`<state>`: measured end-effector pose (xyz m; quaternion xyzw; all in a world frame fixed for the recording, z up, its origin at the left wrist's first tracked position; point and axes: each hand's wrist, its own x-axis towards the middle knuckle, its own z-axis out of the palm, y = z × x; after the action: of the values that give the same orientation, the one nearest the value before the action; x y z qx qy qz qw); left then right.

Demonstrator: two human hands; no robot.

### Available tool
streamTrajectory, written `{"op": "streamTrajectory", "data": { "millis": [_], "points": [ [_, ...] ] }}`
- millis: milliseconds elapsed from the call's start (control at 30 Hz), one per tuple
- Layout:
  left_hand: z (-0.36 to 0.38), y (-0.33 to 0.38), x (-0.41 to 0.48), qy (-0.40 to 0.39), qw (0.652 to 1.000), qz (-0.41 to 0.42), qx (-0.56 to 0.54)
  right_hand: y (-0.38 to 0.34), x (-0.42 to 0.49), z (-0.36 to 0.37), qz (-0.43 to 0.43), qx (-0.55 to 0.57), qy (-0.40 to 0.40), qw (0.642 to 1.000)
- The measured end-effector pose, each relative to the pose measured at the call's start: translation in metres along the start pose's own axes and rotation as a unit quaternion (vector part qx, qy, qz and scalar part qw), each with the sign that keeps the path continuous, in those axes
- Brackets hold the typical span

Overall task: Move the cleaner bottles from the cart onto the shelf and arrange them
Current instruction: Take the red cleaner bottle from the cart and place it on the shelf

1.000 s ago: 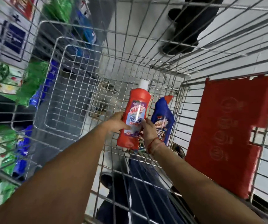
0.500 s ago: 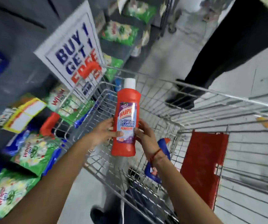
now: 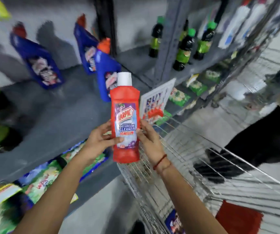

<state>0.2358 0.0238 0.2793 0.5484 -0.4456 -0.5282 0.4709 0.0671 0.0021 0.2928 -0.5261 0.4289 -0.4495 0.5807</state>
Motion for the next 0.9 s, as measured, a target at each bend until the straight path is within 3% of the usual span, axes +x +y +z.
{"op": "streamTrajectory", "data": {
  "millis": [267, 500, 900],
  "points": [
    [-0.12, 0.027, -0.088, 0.143, 0.985, 0.083, -0.053, -0.023, 0.004, 0.13, -0.054, -0.005, -0.178, 0.982],
    [-0.208, 0.02, -0.214, 0.292, 0.946, 0.134, -0.046, -0.039, -0.044, 0.256, -0.083, 0.001, -0.393, 0.916],
    [-0.32, 0.0, -0.344, 0.446, 0.88, 0.165, -0.004, -0.025, -0.104, 0.441, -0.127, -0.046, -0.548, 0.826]
  ]
}}
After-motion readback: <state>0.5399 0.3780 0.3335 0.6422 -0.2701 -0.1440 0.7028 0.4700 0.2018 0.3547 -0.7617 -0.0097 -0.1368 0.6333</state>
